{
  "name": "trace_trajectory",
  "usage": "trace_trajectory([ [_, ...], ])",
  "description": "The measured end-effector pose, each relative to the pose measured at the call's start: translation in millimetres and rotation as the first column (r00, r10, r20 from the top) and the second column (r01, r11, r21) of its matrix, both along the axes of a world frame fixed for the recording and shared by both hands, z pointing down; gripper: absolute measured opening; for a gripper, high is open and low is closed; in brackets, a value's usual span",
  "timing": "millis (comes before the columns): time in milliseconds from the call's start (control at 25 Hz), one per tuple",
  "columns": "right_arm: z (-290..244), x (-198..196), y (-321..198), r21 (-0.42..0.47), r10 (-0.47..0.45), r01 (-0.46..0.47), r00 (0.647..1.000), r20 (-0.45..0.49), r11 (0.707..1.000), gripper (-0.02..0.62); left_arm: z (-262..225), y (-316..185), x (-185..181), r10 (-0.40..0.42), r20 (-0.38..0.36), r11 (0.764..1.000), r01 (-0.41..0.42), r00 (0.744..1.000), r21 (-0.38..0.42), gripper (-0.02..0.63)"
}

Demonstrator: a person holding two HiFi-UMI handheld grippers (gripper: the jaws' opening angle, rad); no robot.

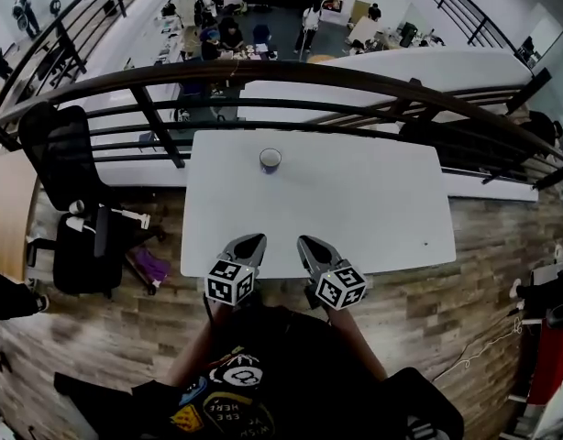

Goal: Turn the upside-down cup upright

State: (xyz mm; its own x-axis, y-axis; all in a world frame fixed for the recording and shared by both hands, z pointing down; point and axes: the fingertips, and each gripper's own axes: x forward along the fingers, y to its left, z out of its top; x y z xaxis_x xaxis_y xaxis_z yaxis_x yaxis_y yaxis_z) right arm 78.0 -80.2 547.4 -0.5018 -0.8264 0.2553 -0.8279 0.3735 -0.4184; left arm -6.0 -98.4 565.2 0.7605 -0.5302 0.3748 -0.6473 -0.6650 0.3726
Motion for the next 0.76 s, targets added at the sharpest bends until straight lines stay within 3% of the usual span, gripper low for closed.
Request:
trace_trajectory([
  [240,2.7,16.0,70.2,-0.026,-0.034,0.034,0.999,0.005,0.999,-0.003,-3.2,74.5,33.6,0.001,0.069,0.998,-0.006,0.998,0.064,0.005],
  [440,20.3,27.9,114.8,-0.054,-0.055,0.056,0.998,0.014,0.997,-0.003,9.1,132.1,49.9,0.003,0.1,0.999,-0.007,0.995,0.046,0.005],
  [760,6.0,50.0,143.3,-0.025,-0.039,0.04,0.999,0.014,0.999,-0.003,0.7,163.6,57.0,0.018,0.112,0.998,-0.023,0.994,0.052,0.005],
])
